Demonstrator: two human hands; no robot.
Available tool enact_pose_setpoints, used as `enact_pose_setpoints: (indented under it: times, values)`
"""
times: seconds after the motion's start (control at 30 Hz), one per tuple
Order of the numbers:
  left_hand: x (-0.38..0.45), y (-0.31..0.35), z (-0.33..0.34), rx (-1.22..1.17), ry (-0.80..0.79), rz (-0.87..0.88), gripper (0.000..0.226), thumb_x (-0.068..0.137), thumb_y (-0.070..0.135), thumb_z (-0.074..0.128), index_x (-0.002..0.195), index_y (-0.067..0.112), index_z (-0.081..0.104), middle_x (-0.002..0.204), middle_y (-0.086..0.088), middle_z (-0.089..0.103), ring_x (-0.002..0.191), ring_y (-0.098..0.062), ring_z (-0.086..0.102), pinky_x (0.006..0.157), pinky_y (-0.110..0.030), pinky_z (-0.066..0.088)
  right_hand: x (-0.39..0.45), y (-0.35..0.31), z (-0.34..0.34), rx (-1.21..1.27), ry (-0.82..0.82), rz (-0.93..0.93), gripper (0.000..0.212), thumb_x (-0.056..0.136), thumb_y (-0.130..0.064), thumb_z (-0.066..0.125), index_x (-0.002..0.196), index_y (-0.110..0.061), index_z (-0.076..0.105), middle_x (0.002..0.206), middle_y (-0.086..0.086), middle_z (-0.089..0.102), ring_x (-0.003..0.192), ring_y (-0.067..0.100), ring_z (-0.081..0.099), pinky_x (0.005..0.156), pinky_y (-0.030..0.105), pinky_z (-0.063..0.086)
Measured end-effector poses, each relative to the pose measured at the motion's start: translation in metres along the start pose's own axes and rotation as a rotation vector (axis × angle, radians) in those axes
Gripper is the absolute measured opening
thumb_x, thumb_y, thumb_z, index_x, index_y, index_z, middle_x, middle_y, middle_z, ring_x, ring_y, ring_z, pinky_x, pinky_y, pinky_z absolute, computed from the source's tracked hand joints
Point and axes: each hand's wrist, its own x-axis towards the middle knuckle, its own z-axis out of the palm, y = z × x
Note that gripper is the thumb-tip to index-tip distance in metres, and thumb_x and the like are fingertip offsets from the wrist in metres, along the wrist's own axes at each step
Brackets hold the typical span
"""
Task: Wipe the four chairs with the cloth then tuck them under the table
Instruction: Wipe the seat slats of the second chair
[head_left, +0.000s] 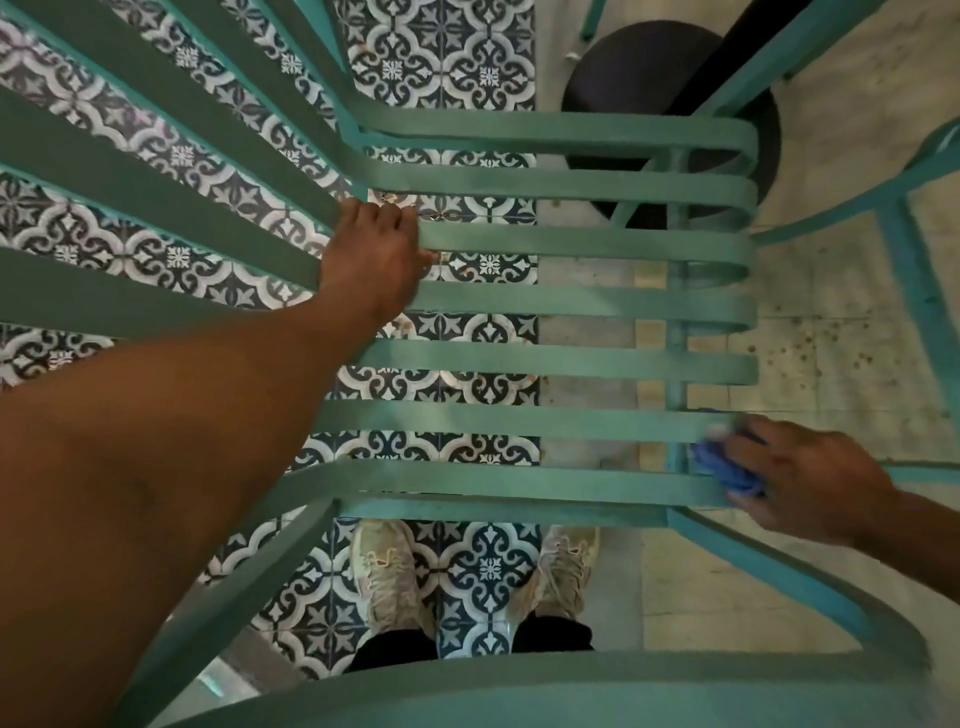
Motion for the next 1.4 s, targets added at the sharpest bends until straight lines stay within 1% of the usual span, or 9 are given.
enact_pose_setpoints:
  times: [0.13, 0.3, 0.47, 0.67, 0.87, 0.97, 1.1, 1.3, 1.4]
  values:
    - [0.001, 0.0, 0.001, 0.012, 0.011, 0.005, 0.057, 0.101, 0.048, 0.038, 0.129, 0.0, 0.048, 0.125, -0.024, 0.057, 0.119, -0.042, 0.047, 0.113, -0.05, 0.026, 0.112, -0.117, 0.029, 0.096, 0.222, -0.282, 0.036, 0.092, -0.037, 0.035, 0.11, -0.019, 0.059, 0.081, 0.004, 0.062, 0.059, 0.011, 0.051, 0.043, 0.024, 0.049]
    - [0.004, -0.002, 0.005, 0.013, 0.032, 0.019, 0.055, 0.1, 0.045, 0.041, 0.127, -0.003, 0.049, 0.123, -0.027, 0.056, 0.116, -0.043, 0.048, 0.11, -0.049, 0.026, 0.223, -0.223, 0.009, 0.349, 0.268, -0.007, 0.026, 0.097, -0.031, 0.047, 0.109, -0.011, 0.059, 0.097, 0.012, 0.058, 0.074, 0.024, 0.06, 0.061, 0.033, 0.049]
    - [0.002, 0.0, 0.001, -0.004, 0.016, 0.008, 0.057, 0.1, 0.044, 0.04, 0.132, -0.002, 0.047, 0.128, -0.028, 0.053, 0.121, -0.043, 0.045, 0.113, -0.051, 0.024, 0.163, -0.109, 0.018, 0.235, 0.272, 0.257, 0.048, 0.094, -0.049, 0.042, 0.118, -0.008, 0.05, 0.1, 0.014, 0.055, 0.07, 0.021, 0.048, 0.055, 0.031, 0.04]
    - [-0.001, -0.001, 0.0, -0.018, -0.007, -0.008, 0.057, 0.1, 0.047, 0.037, 0.131, 0.0, 0.047, 0.126, -0.024, 0.056, 0.121, -0.042, 0.046, 0.112, -0.052, 0.028, 0.095, -0.008, 0.009, 0.273, 0.444, 1.154, 0.057, 0.083, -0.042, 0.034, 0.114, 0.003, 0.05, 0.111, 0.032, 0.055, 0.091, 0.052, 0.058, 0.075, 0.053, 0.046]
    - [-0.003, 0.003, -0.005, -0.004, -0.008, -0.007, 0.053, 0.099, 0.041, 0.043, 0.132, -0.001, 0.047, 0.126, -0.024, 0.055, 0.12, -0.04, 0.045, 0.113, -0.048, 0.025, 0.251, -0.131, -0.017, 0.389, 0.479, 0.547, 0.025, 0.101, -0.033, 0.038, 0.115, -0.016, 0.049, 0.111, 0.007, 0.053, 0.082, 0.018, 0.049, 0.068, 0.034, 0.046]
    - [-0.003, 0.002, -0.005, 0.015, -0.021, 0.02, 0.053, 0.092, 0.038, 0.057, 0.128, -0.001, 0.05, 0.121, -0.023, 0.056, 0.117, -0.039, 0.047, 0.112, -0.046, 0.024, 0.309, -0.155, -0.035, 0.44, 0.429, 0.425, 0.03, 0.099, -0.034, 0.039, 0.12, -0.014, 0.046, 0.115, 0.011, 0.052, 0.089, 0.025, 0.056, 0.065, 0.032, 0.036]
    - [0.001, 0.0, 0.0, 0.033, -0.004, 0.008, 0.051, 0.101, 0.044, 0.039, 0.124, 0.0, 0.051, 0.122, -0.025, 0.057, 0.115, -0.041, 0.049, 0.11, -0.05, 0.028, 0.277, -0.089, -0.03, 0.342, 0.442, 0.568, 0.031, 0.096, -0.026, 0.043, 0.125, -0.014, 0.046, 0.124, 0.011, 0.051, 0.098, 0.027, 0.058, 0.066, 0.032, 0.032]
    - [0.002, 0.0, 0.0, -0.001, -0.006, -0.005, 0.062, 0.1, 0.047, 0.037, 0.138, -0.001, 0.042, 0.129, -0.022, 0.055, 0.122, -0.039, 0.046, 0.113, -0.048, 0.025, 0.182, 0.042, -0.028, 0.286, 0.569, 1.21, 0.046, 0.094, -0.03, 0.043, 0.133, -0.005, 0.041, 0.133, 0.022, 0.047, 0.116, 0.044, 0.052, 0.091, 0.049, 0.041]
    - [0.003, 0.0, 0.0, -0.003, -0.017, -0.01, 0.063, 0.099, 0.048, 0.038, 0.138, -0.002, 0.042, 0.129, -0.023, 0.055, 0.122, -0.04, 0.046, 0.113, -0.049, 0.026, 0.217, 0.027, -0.034, 0.29, 0.608, 1.181, 0.048, 0.096, -0.034, 0.04, 0.136, -0.008, 0.041, 0.136, 0.019, 0.047, 0.118, 0.038, 0.052, 0.092, 0.046, 0.041]
